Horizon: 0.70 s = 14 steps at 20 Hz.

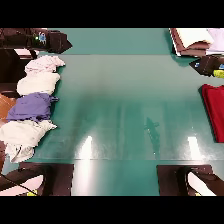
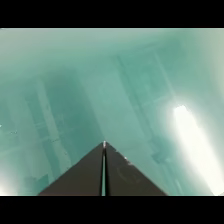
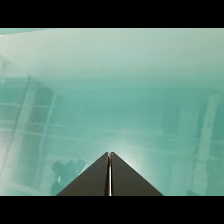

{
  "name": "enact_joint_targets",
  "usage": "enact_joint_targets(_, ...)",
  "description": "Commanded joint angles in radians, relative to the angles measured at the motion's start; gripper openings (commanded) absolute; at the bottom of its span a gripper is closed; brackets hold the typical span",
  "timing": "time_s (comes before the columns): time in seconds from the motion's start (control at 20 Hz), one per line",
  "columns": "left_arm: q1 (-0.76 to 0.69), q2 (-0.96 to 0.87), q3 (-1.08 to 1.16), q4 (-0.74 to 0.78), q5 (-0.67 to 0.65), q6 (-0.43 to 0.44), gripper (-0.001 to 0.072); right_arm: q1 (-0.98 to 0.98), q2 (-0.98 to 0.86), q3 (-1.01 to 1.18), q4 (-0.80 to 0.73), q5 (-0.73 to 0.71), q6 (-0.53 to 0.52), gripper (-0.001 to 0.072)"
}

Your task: Fold the shirts.

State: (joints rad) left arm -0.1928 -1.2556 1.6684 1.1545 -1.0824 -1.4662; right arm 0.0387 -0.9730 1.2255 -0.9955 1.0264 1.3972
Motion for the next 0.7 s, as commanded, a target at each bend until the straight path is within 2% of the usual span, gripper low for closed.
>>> enact_joint_targets(0.0,0.0,0.0,0.0,0.0,0.0,0.0,0.0022,0.002,0.0,0.001,0.001,-0.006,0.0,0.0014)
enact_joint_targets(0.55,0.0,0.0,0.0,-0.002,0.005,0.0,0.0022,0.002,0.0,0.001,0.0,-0.006,0.0,0.0014)
enact_joint_targets(0.65,0.0,0.0,0.0,-0.008,0.077,0.001,0.0022,0.002,0.0,0.001,0.0,-0.006,0.0,0.0014)
